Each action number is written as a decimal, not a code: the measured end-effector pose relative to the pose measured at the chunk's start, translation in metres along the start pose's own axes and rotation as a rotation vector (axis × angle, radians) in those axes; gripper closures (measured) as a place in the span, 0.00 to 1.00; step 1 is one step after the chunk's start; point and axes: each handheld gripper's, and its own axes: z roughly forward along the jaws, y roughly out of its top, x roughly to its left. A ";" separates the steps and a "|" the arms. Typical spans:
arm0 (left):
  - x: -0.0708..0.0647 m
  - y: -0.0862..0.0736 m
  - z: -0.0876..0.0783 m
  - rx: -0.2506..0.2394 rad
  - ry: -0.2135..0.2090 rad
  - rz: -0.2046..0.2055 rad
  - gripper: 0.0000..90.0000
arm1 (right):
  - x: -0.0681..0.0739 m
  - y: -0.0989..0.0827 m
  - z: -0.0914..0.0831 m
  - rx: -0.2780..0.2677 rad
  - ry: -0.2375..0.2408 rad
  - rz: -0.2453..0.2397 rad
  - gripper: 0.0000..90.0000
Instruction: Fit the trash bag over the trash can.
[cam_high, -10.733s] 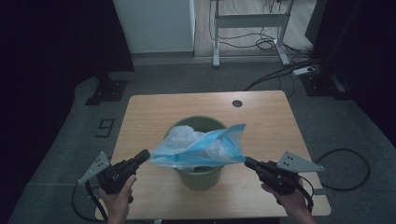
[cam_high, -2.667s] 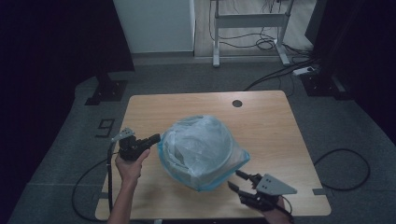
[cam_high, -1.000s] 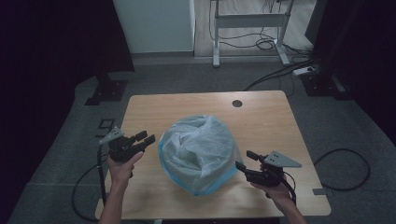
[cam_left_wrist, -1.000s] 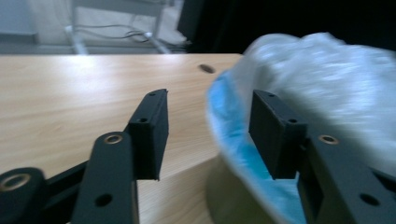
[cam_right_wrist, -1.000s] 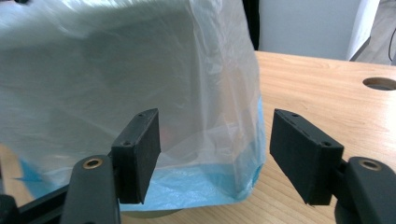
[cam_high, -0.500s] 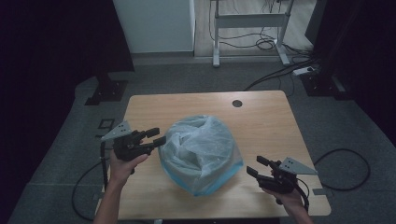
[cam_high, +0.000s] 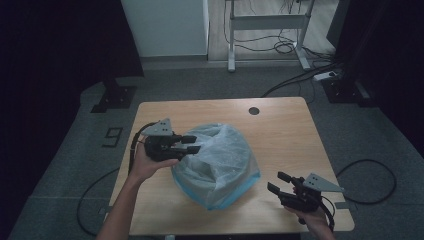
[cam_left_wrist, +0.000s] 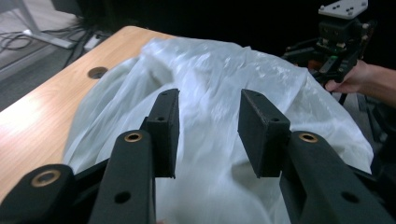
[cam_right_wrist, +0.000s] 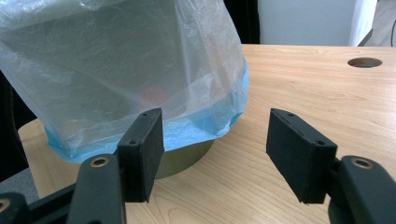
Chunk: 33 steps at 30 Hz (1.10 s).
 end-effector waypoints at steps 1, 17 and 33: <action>0.000 0.004 0.004 0.009 -0.013 0.009 0.65 | 0.000 0.000 -0.001 -0.003 -0.002 0.004 0.40; 0.018 0.018 0.018 0.017 -0.122 0.015 0.57 | 0.003 -0.003 -0.009 -0.007 -0.014 0.011 0.41; 0.015 0.045 0.083 0.415 -0.120 0.098 0.63 | 0.003 -0.002 -0.009 -0.008 -0.014 0.011 0.41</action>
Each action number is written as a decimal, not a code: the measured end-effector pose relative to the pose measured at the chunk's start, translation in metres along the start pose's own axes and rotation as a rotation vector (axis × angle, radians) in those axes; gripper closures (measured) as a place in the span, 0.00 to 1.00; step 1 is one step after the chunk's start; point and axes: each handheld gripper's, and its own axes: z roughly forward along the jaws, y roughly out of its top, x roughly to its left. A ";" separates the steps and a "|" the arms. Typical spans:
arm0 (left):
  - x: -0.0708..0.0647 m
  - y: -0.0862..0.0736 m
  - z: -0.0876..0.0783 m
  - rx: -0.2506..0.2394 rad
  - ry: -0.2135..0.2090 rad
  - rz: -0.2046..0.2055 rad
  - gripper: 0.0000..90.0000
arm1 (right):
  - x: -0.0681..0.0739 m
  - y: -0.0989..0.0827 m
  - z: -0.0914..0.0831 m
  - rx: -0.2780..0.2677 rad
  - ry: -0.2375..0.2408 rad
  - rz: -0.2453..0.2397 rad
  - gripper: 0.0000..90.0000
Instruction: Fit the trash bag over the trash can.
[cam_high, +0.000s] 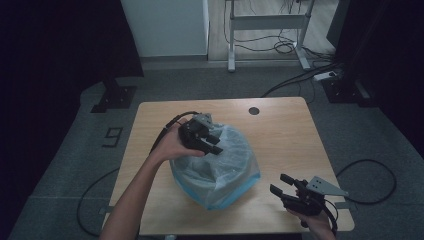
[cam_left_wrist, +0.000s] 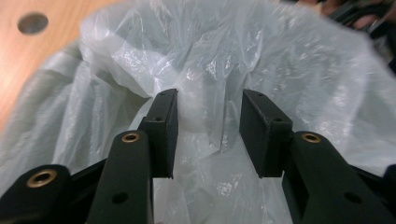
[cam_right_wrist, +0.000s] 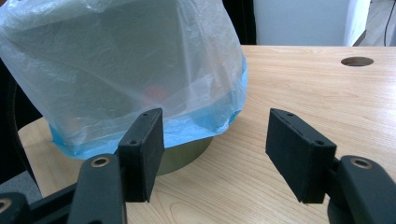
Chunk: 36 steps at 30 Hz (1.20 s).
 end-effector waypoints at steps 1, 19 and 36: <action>0.000 0.001 0.003 0.015 -0.002 0.001 0.64 | 0.001 0.000 0.000 0.000 0.000 -0.002 0.41; -0.008 0.009 0.031 0.140 0.026 0.016 0.55 | 0.003 0.002 0.000 -0.005 -0.001 -0.005 0.41; -0.017 -0.020 -0.021 0.007 0.056 -0.006 0.49 | 0.005 0.001 0.002 -0.004 -0.003 -0.002 0.40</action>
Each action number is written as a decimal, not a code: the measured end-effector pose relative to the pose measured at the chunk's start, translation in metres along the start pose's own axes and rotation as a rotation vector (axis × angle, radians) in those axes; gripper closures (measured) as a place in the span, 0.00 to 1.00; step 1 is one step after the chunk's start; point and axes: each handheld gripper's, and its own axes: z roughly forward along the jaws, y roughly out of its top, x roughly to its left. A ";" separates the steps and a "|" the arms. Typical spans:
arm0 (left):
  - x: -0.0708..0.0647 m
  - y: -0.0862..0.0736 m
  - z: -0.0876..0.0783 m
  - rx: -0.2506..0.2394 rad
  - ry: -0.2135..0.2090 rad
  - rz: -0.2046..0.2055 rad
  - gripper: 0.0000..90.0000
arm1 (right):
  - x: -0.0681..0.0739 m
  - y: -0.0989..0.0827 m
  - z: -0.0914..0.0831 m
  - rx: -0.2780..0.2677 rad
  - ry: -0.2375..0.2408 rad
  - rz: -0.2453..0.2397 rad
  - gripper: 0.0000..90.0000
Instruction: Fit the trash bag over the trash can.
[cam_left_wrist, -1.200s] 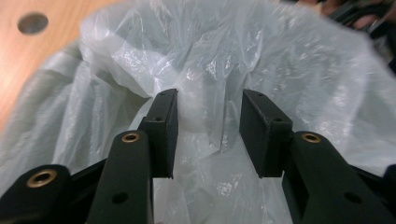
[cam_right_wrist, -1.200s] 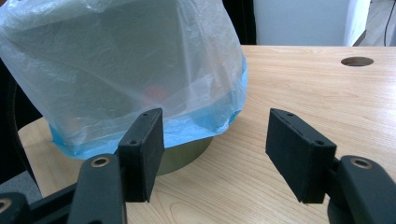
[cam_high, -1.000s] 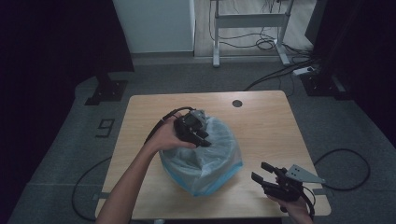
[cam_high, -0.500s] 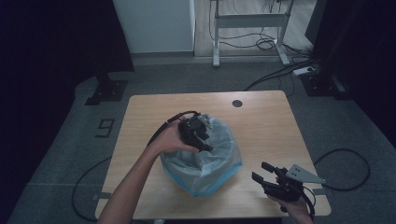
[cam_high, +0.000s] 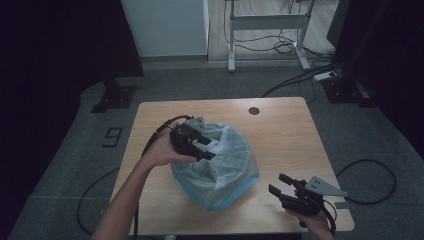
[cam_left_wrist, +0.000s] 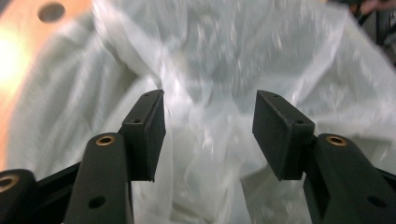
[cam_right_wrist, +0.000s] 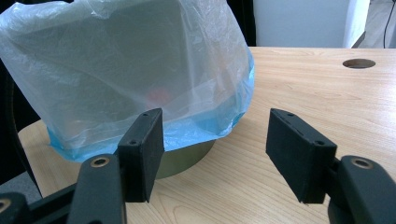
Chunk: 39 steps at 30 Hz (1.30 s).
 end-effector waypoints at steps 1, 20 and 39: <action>0.000 -0.002 0.003 0.018 0.003 -0.004 0.49 | 0.000 0.000 0.001 0.001 0.000 -0.001 0.40; -0.002 0.000 0.032 0.200 0.039 0.007 0.49 | 0.000 0.001 0.000 -0.002 -0.001 -0.003 0.40; -0.017 -0.022 -0.013 -0.219 0.182 -0.102 0.32 | -0.002 0.000 -0.001 0.021 -0.052 -0.030 0.38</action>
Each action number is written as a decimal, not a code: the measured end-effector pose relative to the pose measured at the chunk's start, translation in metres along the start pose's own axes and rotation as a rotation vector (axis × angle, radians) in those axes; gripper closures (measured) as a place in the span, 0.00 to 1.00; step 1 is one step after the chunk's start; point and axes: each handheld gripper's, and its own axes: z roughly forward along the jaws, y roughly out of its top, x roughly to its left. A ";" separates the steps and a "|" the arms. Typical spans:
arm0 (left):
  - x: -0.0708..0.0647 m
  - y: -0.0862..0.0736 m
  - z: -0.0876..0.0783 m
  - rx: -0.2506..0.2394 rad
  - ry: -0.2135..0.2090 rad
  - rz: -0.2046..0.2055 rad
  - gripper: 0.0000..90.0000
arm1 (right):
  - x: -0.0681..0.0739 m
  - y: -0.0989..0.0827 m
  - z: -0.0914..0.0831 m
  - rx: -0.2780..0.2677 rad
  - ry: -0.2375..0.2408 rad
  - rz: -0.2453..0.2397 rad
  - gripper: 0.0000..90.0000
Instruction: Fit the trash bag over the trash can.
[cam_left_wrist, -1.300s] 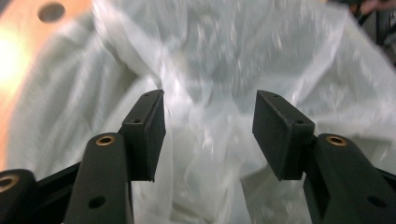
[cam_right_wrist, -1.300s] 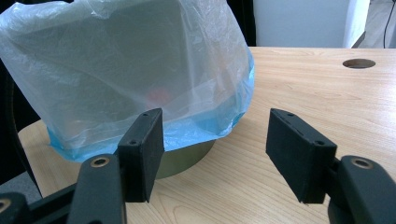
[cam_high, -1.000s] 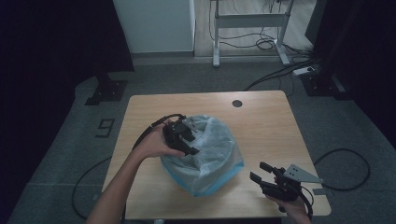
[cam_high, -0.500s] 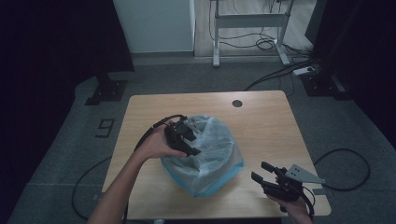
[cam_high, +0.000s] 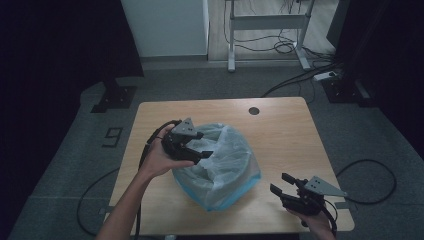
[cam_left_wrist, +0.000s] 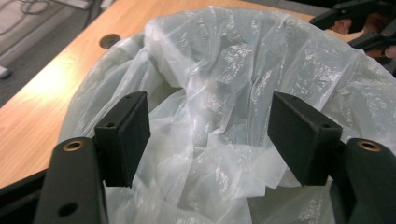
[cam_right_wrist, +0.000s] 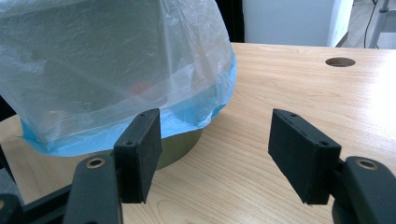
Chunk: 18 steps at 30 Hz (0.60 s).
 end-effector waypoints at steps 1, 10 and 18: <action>0.000 -0.002 -0.002 -0.011 0.003 -0.009 0.32 | 0.000 0.000 0.000 0.001 -0.002 -0.001 0.38; -0.009 -0.020 -0.022 -0.079 0.017 -0.068 0.31 | -0.003 0.002 -0.003 -0.002 -0.021 -0.009 0.38; -0.018 -0.047 -0.043 -0.146 0.045 -0.130 0.31 | -0.006 0.002 -0.008 0.000 -0.044 -0.013 0.37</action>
